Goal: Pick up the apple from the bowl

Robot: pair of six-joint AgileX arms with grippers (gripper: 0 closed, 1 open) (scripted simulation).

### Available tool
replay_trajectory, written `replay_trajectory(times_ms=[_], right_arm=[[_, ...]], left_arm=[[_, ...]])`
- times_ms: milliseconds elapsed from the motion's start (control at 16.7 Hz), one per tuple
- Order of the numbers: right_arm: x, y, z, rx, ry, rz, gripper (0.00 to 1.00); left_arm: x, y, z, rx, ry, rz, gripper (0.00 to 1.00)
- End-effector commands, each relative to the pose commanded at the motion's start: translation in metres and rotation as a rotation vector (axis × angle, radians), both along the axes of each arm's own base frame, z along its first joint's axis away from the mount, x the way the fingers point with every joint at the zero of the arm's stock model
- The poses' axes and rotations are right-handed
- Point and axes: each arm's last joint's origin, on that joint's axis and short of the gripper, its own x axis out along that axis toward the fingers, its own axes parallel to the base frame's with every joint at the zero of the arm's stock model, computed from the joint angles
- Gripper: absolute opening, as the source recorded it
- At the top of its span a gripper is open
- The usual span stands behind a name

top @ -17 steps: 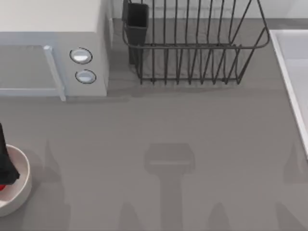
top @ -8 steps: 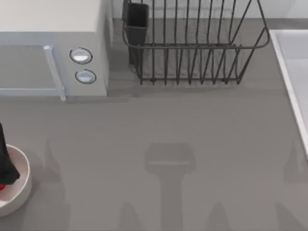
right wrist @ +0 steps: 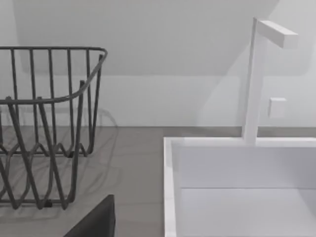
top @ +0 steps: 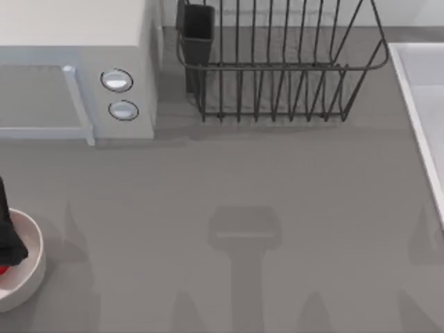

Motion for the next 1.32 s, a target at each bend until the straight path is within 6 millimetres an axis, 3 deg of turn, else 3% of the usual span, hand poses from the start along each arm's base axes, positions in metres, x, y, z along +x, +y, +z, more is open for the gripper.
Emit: replay_trajectory(times_ms=[360,720,1020,1320], right_arm=[[0.000,0.000,0.000,0.000,0.000,0.000,1.00],[0.000,0.000,0.000,0.000,0.000,0.000,1.00],[0.000,0.000,0.000,0.000,0.000,0.000,1.00],[0.000,0.000,0.000,0.000,0.000,0.000,1.00]], left_arm=[[0.010,0.004,0.025,0.030,0.314,0.025,1.00],[0.054,0.014,0.049,0.048,0.886,0.033,1.00],[0.102,0.027,0.046,0.033,1.329,0.009,1.00],[0.128,0.035,0.038,0.014,1.548,-0.014,1.00]])
